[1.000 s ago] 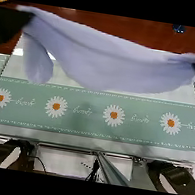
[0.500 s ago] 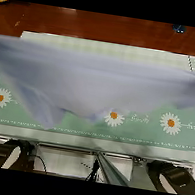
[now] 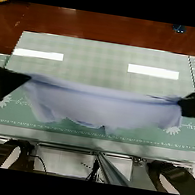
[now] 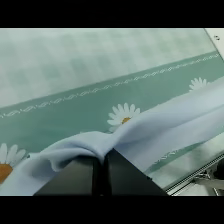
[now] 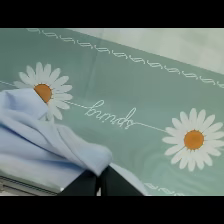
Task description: Fold the shirts.
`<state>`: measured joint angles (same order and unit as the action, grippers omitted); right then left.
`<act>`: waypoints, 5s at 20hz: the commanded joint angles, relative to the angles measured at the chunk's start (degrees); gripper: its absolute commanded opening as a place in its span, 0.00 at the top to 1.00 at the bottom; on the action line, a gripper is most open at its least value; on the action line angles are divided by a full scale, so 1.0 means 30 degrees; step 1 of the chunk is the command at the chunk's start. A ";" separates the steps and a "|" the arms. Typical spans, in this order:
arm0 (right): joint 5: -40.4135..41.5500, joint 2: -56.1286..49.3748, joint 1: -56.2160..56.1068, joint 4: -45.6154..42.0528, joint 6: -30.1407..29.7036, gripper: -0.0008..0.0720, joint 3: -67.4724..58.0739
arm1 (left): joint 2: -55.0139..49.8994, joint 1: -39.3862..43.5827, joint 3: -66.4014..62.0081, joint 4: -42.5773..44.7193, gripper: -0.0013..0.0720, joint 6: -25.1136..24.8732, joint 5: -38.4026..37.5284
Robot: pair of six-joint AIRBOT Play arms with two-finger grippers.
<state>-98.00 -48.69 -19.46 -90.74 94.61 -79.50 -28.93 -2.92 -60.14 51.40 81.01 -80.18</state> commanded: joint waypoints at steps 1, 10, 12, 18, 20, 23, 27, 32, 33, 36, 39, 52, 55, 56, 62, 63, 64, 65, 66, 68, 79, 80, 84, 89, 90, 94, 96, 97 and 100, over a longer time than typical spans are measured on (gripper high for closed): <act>0.3643 -0.3453 0.0007 -0.2222 -0.1785 0.96 0.0984 | -0.1872 0.0015 0.3191 -0.0131 0.95 -0.1107 0.2266; 0.9158 -1.0703 0.0619 -0.0678 -0.1698 0.96 0.0984 | -1.0732 0.0525 0.5013 -0.0138 0.95 -0.4007 0.4612; 0.9901 -1.0856 0.0627 -0.0474 -0.1683 0.96 0.0984 | -1.2218 0.0503 0.5013 -0.0138 0.95 -0.4000 0.4677; 1.0010 -1.0797 0.0627 -0.0488 -0.1690 0.96 0.0962 | -1.2852 -0.1472 0.3402 0.0903 0.44 -0.4291 0.1851; 0.9938 -1.0797 0.0627 -0.0488 -0.1690 0.96 0.0962 | -1.2247 -0.3599 0.2601 0.2208 0.39 -0.4269 -0.0277; 0.9894 -1.0797 0.0619 -0.0474 -0.1690 0.96 0.0962 | -1.1176 -0.6703 0.3978 0.2586 0.24 -0.4277 -0.2186; 0.9748 -1.0797 0.0619 -0.0357 -0.1690 0.96 0.0969 | -1.0848 -0.8102 0.8160 0.2557 0.24 -0.4787 -0.1545; 0.9741 -1.0797 0.0619 -0.0364 -0.1698 0.96 0.0969 | -1.1096 -0.7810 1.0506 0.1377 0.24 -0.5850 0.0627; 0.9748 -1.0797 0.0627 -0.0357 -0.1690 0.96 0.0969 | -1.1256 -0.7599 1.0652 0.1355 0.24 -0.5836 0.1239; 0.9785 -1.0797 0.0619 -0.0350 -0.1690 0.96 0.0969 | -1.2211 -0.6448 1.0666 0.0342 0.53 -0.5858 0.2382; 0.9806 -1.0520 0.0627 -0.0393 -0.1690 0.96 0.0962 | -1.2553 -0.5537 1.0411 -0.1042 0.95 -0.6492 0.2514; 1.0907 -0.6586 0.0619 0.0204 -0.1596 0.96 0.0226 | -1.0768 -0.5785 0.6426 0.2543 0.36 -0.5989 -0.0095; 1.1220 -0.6732 0.0619 0.0291 -0.1581 0.96 0.0226 | -1.2378 -0.4947 0.7490 0.1989 0.04 -0.5982 0.0765; 1.1256 -0.6739 0.0619 0.0291 -0.1552 0.96 0.0226 | -1.3027 -0.4612 0.7628 0.1923 0.04 -0.5982 0.0962; 1.1409 -0.6732 0.0619 0.0284 -0.1552 0.96 0.0219 | -1.6225 -0.2492 0.7628 -0.1166 0.41 -0.6003 0.2506; 1.1409 -0.6732 0.0619 0.0277 -0.1552 0.96 0.0219 | -1.6517 -0.2324 0.7453 -0.1508 0.95 -0.6003 0.2441; 1.1409 -0.6710 0.0627 0.0277 -0.1552 0.96 0.0219 | -1.6568 -0.2259 0.7191 -0.1661 0.95 -0.6156 0.2120; 1.1446 -0.6666 0.0619 0.0226 -0.1552 0.96 0.0219 | -1.6378 -0.2266 0.6841 -0.1639 0.95 -0.6346 0.1683; 1.1562 -0.6513 0.0627 0.0124 -0.1545 0.96 0.0219 | -1.5941 -0.2433 0.6324 -0.1566 0.95 -0.6353 0.1231; 1.2203 -0.5843 0.0627 0.0073 -0.1413 0.96 0.0219 | -1.4214 -0.3045 0.5027 -0.1566 0.96 -0.6258 0.0998; 1.5868 0.1122 0.0619 -0.0539 0.3665 0.96 0.0219 | -0.5814 -0.8743 -0.6615 -0.0554 0.96 -0.2543 0.2069; 1.5526 0.1668 0.0627 -0.1268 0.4065 0.96 0.0219 | -0.5668 -0.8743 -0.7176 0.0175 0.96 -0.2157 0.2047; 1.1293 0.3082 0.0619 -0.4845 0.4896 0.96 0.0219 | -0.5333 -0.8743 -0.8320 0.2215 0.96 -0.1545 0.1843; 0.5166 0.3206 0.0619 -0.2747 0.3679 0.96 0.0219 | -0.5056 -0.8306 -0.8459 0.2200 0.96 -0.1836 0.1639; 0.4080 0.3206 0.0619 -0.2455 0.3475 0.96 0.0219 | -0.5049 -0.8306 -0.8641 0.2441 0.96 -0.1836 0.1639; -0.0226 0.3206 0.0619 -0.2004 0.2390 0.96 0.0219 | -0.5093 -0.8247 -0.9530 0.4911 0.96 -0.1836 0.1654; -0.1843 0.3089 0.0619 -0.0255 0.1945 0.96 0.0219 | -0.5282 -0.7701 -0.9522 0.5333 0.96 -0.2106 0.1603; -0.2448 0.2878 0.0619 0.0838 0.1902 0.96 0.0226 | -0.5523 -0.7308 -0.9515 0.5333 0.96 -0.2710 0.1435; -0.2557 0.1501 0.0619 0.3235 0.1056 0.96 0.0517 | -0.7147 -0.5821 -0.9500 0.5333 0.96 -0.3293 -0.0248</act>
<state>-101.65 -41.50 -17.63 -88.62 100.51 -78.52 -47.11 -23.66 -88.44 66.35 73.36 -76.93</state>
